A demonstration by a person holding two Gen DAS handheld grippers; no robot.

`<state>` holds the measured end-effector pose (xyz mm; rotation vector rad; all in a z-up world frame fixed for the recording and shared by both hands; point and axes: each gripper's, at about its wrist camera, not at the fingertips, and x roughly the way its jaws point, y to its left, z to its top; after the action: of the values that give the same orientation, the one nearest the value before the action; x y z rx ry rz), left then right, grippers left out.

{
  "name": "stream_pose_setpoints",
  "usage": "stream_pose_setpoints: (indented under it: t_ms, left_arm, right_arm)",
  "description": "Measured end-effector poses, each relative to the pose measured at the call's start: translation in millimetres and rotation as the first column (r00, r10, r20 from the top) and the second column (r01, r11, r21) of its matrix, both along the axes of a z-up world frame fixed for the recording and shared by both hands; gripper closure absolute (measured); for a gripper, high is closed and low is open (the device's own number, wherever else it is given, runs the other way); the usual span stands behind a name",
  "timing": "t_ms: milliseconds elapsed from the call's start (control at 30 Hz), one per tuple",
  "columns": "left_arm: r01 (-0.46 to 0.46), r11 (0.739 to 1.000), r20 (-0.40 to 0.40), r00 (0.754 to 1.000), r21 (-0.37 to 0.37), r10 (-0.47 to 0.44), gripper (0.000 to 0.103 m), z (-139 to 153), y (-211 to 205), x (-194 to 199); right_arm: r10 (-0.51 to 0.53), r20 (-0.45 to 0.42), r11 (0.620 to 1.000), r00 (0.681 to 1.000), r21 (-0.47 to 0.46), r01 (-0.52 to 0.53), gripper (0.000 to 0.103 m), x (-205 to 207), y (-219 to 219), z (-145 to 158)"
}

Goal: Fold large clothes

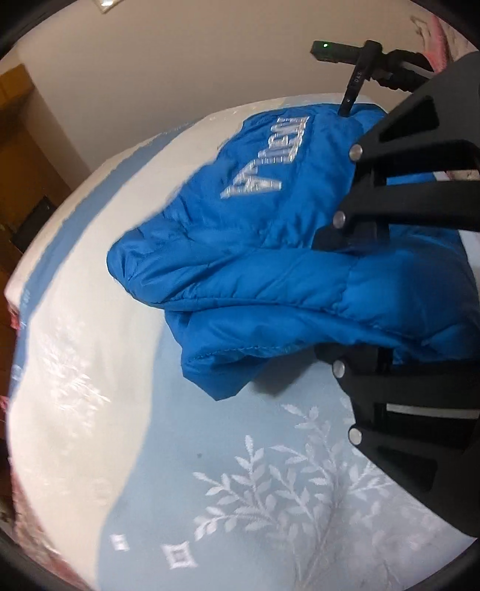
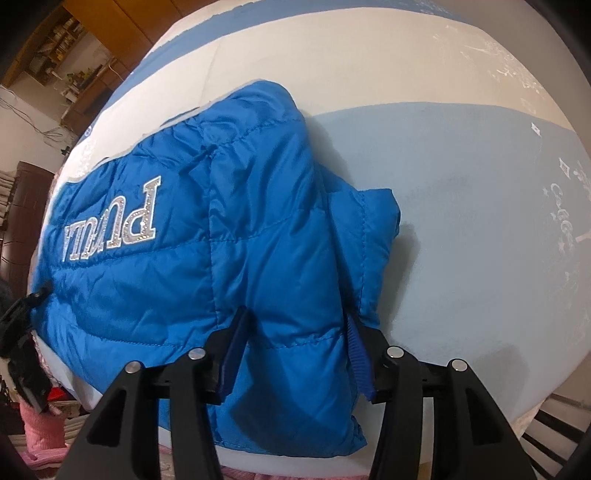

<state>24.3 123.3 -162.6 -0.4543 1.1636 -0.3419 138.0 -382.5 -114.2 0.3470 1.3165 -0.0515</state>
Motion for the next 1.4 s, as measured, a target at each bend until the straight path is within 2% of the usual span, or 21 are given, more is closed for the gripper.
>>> stream_pose_setpoints:
  t_ms: [100, 233, 367, 433, 533, 600, 800, 1000, 1233, 1400]
  left_arm:
    - [-0.007, 1.000, -0.026, 1.000, 0.015, 0.007, 0.074, -10, 1, 2]
    - [-0.023, 1.000, -0.054, 0.998, -0.012, 0.023, 0.068, -28, 7, 3]
    - [-0.015, 0.999, -0.038, 0.999, 0.051, 0.017, 0.064, -29, -4, 2]
    - [-0.038, 0.999, -0.061, 0.997, 0.031, 0.040, 0.064, -30, -4, 3]
    - [-0.070, 0.997, -0.078, 0.994, 0.013, 0.071, 0.071, -22, -1, 2]
    - [-0.073, 0.997, -0.065, 0.995, 0.023, 0.074, 0.076, -9, -3, -1]
    - [-0.045, 0.999, 0.052, 0.998, -0.021, 0.046, 0.077, 67, -29, -23]
    - [0.022, 0.999, 0.134, 0.991, 0.039, -0.027, 0.078, 127, -94, -38]
    - [0.088, 0.994, 0.149, 0.984, 0.066, -0.097, 0.078, 162, -172, -44]
    - [0.142, 0.983, 0.148, 0.976, 0.119, -0.159, 0.078, 159, -230, -45]
  right_arm:
    - [0.006, -0.010, 1.000, 1.000, -0.019, -0.006, 0.050, 11, 7, -6]
    - [0.009, -0.014, 1.000, 1.000, -0.020, -0.010, 0.049, 20, 11, -11]
    - [0.019, -0.003, 0.999, 1.000, -0.026, -0.020, 0.048, 21, 11, -15]
    - [0.022, 0.001, 1.000, 1.000, -0.022, -0.022, 0.048, 18, 11, -15]
    - [0.020, 0.003, 1.000, 1.000, 0.007, -0.020, 0.048, 14, 6, -14]
    - [0.018, 0.004, 1.000, 1.000, 0.022, -0.018, 0.049, 11, -1, -8]
    - [0.032, 0.095, 0.999, 0.995, 0.000, -0.032, 0.049, -7, -20, 36]
    - [0.069, 0.151, 0.997, 0.986, -0.033, -0.065, 0.048, -20, -37, 68]
    - [0.105, 0.189, 0.994, 0.976, -0.040, -0.099, 0.048, -25, -47, 92]
    - [0.111, 0.199, 0.994, 0.974, -0.031, -0.107, 0.048, -30, -56, 95]
